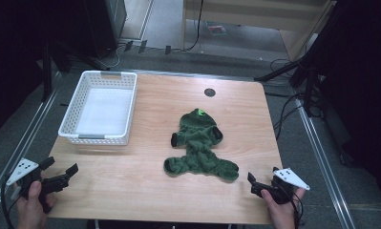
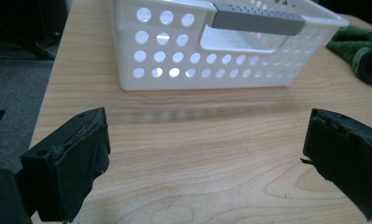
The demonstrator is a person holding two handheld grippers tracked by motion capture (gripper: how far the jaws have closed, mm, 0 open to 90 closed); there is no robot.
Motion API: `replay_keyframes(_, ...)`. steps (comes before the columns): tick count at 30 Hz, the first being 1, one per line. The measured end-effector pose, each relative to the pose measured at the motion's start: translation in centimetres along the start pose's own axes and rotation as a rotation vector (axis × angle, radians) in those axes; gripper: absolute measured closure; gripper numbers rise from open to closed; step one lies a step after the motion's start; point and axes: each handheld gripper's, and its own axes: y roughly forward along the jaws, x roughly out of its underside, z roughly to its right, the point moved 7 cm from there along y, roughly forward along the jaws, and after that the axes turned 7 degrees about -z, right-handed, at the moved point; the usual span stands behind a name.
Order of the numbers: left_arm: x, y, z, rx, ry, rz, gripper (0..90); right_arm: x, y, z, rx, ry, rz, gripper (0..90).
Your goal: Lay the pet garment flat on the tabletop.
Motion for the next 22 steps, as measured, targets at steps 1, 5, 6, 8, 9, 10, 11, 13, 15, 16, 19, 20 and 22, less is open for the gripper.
replay_keyframes(1,0.03,0.13,0.09,-0.001,0.005,-0.005,1.1,0.01,0.05,-0.02,0.000,0.001,-0.001,0.0)
replay_keyframes(5,0.12,0.37,0.20,-0.006,0.010,-0.021,1.1,0.11,0.22,0.02,0.005,0.009,-0.018,0.0)
replay_keyframes(6,0.13,0.46,0.21,-0.006,0.008,-0.026,1.1,0.12,0.26,0.02,0.006,0.009,-0.020,0.0)
replay_keyframes(8,0.16,0.53,0.16,-0.010,0.007,-0.035,1.1,0.15,0.31,0.01,0.009,0.004,-0.023,0.0)
replay_keyframes(9,0.16,0.59,0.13,-0.013,0.003,-0.038,1.2,0.16,0.32,-0.01,0.010,0.001,-0.025,0.0)
replay_keyframes(10,0.17,0.62,0.06,-0.016,0.000,-0.043,1.2,0.16,0.33,-0.03,0.010,-0.001,-0.026,0.0)
replay_keyframes(11,0.18,0.66,0.00,-0.017,-0.009,-0.047,1.2,0.16,0.34,-0.04,0.008,-0.005,-0.026,0.0)
replay_keyframes(13,0.16,0.68,-0.12,-0.018,-0.023,-0.046,1.2,0.16,0.34,-0.04,0.006,-0.001,-0.026,0.0)
replay_keyframes(15,0.17,0.66,-0.15,-0.018,-0.026,-0.047,1.1,0.14,0.34,-0.02,0.004,0.000,-0.024,0.0)
replay_keyframes(16,0.17,0.67,-0.14,-0.019,-0.024,-0.046,1.2,0.15,0.34,-0.02,0.003,0.001,-0.024,0.0)
replay_keyframes(19,0.19,0.71,-0.12,-0.020,-0.021,-0.053,1.2,0.16,0.34,-0.03,0.001,0.002,-0.025,0.0)
replay_keyframes(20,0.19,0.71,-0.12,-0.020,-0.021,-0.053,1.2,0.15,0.36,-0.02,0.000,0.002,-0.026,0.0)
replay_keyframes(22,0.22,0.84,-0.07,-0.016,-0.025,-0.064,1.2,0.18,0.39,-0.02,-0.001,0.005,-0.034,0.0)
